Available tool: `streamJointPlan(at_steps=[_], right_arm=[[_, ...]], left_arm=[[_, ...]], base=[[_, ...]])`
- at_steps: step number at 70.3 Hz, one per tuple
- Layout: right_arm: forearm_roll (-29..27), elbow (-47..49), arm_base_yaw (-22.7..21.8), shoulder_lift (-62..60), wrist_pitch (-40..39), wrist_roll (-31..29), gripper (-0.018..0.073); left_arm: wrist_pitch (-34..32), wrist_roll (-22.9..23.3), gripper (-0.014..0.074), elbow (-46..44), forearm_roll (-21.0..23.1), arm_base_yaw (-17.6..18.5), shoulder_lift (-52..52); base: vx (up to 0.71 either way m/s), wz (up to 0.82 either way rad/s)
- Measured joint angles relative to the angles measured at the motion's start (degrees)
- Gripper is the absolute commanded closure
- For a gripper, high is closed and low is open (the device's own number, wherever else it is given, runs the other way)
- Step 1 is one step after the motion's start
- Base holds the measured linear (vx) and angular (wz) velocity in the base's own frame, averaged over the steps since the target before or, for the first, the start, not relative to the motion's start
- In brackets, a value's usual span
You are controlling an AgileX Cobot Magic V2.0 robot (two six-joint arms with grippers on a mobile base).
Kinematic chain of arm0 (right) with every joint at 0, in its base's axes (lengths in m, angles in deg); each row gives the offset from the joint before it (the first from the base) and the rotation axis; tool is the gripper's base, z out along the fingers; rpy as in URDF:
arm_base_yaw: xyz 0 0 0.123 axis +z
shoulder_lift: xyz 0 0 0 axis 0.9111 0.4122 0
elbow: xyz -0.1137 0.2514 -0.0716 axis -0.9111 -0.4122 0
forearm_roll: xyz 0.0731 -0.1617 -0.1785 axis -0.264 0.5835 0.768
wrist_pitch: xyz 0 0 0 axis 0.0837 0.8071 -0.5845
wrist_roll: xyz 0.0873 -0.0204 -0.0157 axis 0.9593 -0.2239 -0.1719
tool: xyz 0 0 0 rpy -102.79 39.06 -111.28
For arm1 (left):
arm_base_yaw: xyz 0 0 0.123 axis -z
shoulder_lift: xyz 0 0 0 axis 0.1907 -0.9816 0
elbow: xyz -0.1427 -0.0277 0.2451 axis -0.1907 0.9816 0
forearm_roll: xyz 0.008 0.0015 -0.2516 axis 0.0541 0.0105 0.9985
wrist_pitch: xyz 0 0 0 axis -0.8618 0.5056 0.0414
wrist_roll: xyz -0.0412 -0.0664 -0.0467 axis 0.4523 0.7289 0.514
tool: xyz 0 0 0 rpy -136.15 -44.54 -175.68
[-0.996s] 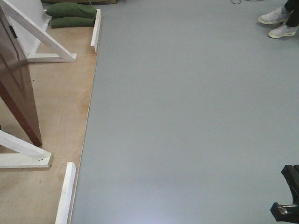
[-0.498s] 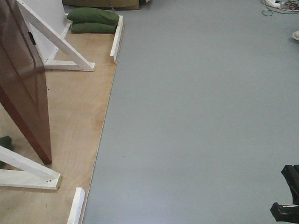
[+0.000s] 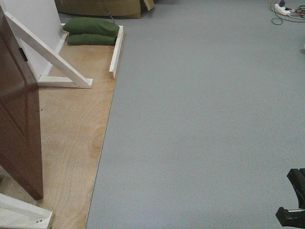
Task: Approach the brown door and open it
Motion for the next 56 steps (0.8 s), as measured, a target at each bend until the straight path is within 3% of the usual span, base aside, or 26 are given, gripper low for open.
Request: streamJointPlan(at_steps=[56], right_arm=[[0.0, 0.0, 0.0, 0.0, 0.0, 0.0, 0.0559]], left_arm=[[0.0, 0.0, 0.0580, 0.0, 0.0, 0.0, 0.0]], base=[[0.37, -0.04]])
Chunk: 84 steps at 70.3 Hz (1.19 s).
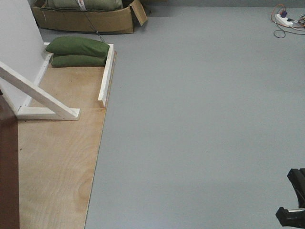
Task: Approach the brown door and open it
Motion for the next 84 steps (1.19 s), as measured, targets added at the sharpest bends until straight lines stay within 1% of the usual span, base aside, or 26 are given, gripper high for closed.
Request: streamJointPlan(at_steps=[34, 84], right_arm=[[0.0, 0.0, 0.0, 0.0, 0.0, 0.0, 0.0559], [0.0, 0.0, 0.0, 0.0, 0.0, 0.0, 0.0559]], left_arm=[[0.0, 0.0, 0.0580, 0.0, 0.0, 0.0, 0.0], [0.0, 0.0, 0.0580, 0.0, 0.0, 0.0, 0.0]], base=[[0.26, 0.01], [0.02, -0.01]])
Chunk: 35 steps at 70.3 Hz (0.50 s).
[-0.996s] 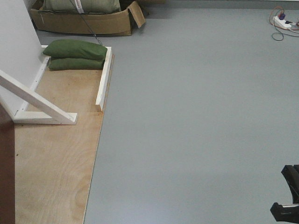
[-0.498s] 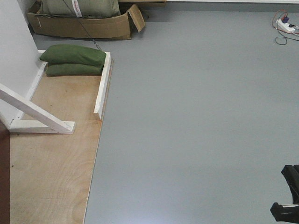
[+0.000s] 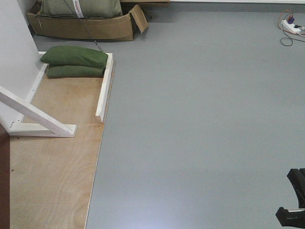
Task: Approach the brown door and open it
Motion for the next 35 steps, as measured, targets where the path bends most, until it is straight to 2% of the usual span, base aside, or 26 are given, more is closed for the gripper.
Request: streamJointPlan(at_steps=[27, 35], right_arm=[[0.0, 0.0, 0.0, 0.0, 0.0, 0.0, 0.0559], [0.0, 0.0, 0.0, 0.0, 0.0, 0.0, 0.0559]], left_arm=[[-0.1, 0.0, 0.0580, 0.0, 0.0, 0.0, 0.0], [-2.0, 0.0, 0.0580, -0.5, 0.0, 0.0, -2.3]], base=[[0.00, 0.00], [0.00, 0.00]])
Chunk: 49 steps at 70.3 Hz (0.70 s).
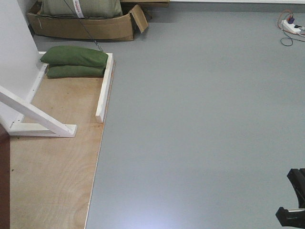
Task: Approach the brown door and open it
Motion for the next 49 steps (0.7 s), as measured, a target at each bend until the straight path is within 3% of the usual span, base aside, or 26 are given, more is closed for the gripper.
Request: streamJointPlan(at_steps=[11, 22, 35, 49], right_arm=[[0.0, 0.0, 0.0, 0.0, 0.0, 0.0, 0.0559], [0.0, 0.0, 0.0, 0.0, 0.0, 0.0, 0.0559], [0.0, 0.0, 0.0, 0.0, 0.0, 0.0, 0.0559], [0.0, 0.0, 0.0, 0.0, 0.0, 0.0, 0.0559]], left_arm=[[-1.7, -2.4, 0.0580, -9.9, 0.0, -1.6, -10.3], [-3.5, -12.3, 0.0580, -25.7, 0.0, -4.2, -16.5], [-8.1, -32.6, 0.0580, -39.1, -0.1, -7.4, -17.9], [-25.7, -58.2, 0.0580, -46.6, 0.4, -11.9, -17.9]], base=[[0.00, 0.00], [0.00, 0.00], [0.00, 0.00], [0.00, 0.00]])
